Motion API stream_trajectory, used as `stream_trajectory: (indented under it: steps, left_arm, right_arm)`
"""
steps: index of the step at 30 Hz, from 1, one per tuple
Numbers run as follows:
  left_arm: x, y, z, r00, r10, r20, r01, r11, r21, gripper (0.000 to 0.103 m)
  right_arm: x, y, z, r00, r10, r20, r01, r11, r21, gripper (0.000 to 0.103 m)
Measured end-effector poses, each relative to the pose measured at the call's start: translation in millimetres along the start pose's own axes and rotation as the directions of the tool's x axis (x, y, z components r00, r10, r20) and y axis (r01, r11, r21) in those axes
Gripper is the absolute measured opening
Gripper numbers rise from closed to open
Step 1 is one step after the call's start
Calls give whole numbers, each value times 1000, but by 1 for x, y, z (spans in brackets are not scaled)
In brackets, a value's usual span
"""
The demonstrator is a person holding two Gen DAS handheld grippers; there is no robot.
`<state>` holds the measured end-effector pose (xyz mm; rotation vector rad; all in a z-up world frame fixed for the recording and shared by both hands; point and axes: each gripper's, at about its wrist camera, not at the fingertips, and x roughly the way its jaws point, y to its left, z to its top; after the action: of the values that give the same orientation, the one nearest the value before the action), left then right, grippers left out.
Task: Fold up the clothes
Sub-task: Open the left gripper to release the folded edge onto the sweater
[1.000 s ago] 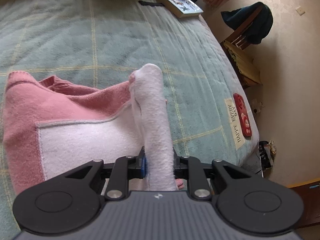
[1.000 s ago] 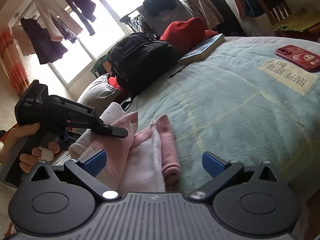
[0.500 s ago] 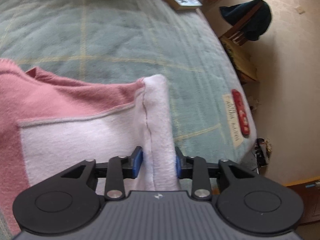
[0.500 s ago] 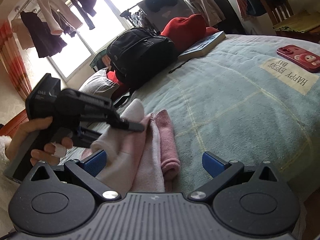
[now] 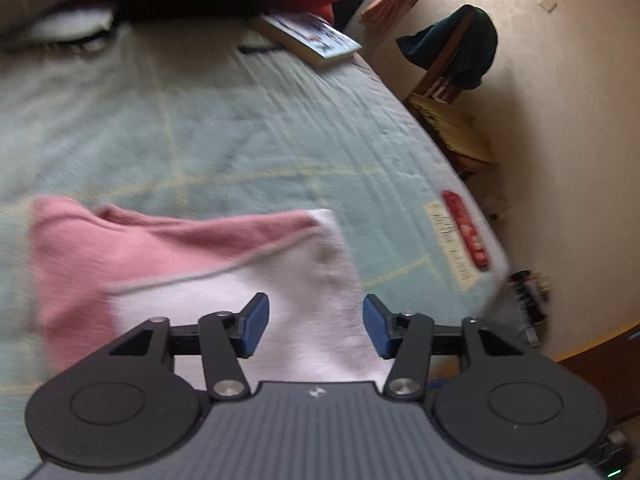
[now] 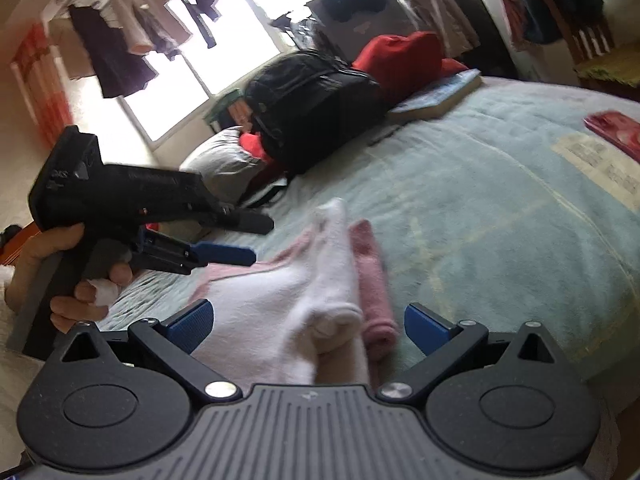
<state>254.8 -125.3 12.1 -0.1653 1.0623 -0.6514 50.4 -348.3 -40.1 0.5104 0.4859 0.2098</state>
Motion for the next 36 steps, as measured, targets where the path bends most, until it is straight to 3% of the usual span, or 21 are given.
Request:
stream_trajectory:
  steps: [4, 7, 12, 14, 18, 23, 30, 32, 36]
  left_arm:
    - [-16, 13, -11, 994, 105, 19, -106, 993, 50, 65]
    - [-25, 27, -15, 996, 88, 32, -89, 996, 11, 67]
    - [-21, 58, -32, 999, -28, 40, 32, 995, -90, 72]
    - [-11, 72, -39, 999, -23, 48, 29, 992, -127, 73]
    - [-4, 88, -46, 996, -38, 81, 52, 983, -178, 73]
    - [-21, 74, -38, 988, -24, 152, 41, 993, -112, 75]
    - [11, 90, -22, 983, 11, 184, 12, 992, -123, 77]
    - [11, 91, -19, 980, 21, 197, 4, 992, -128, 77]
    - [-5, 87, -18, 974, 38, 223, -9, 992, -130, 77]
  right_arm:
    - [8, 23, 9, 995, 103, 0, -102, 991, -90, 103]
    - [27, 41, 11, 988, 154, -24, -156, 972, -178, 103]
    - [66, 40, 2, 994, 54, -96, -76, 966, -247, 103]
    - [80, 32, -4, 991, 4, -135, -40, 964, -262, 103]
    - [78, 37, -22, 992, -35, -121, -18, 913, -408, 103]
    - [78, 42, -28, 991, -80, -105, 21, 881, -473, 103]
    - [75, 46, -40, 987, -147, -70, 92, 856, -509, 103]
    - [73, 42, -42, 982, -176, -72, 117, 858, -500, 103]
    - [61, 35, -32, 986, -145, -84, 97, 901, -424, 103]
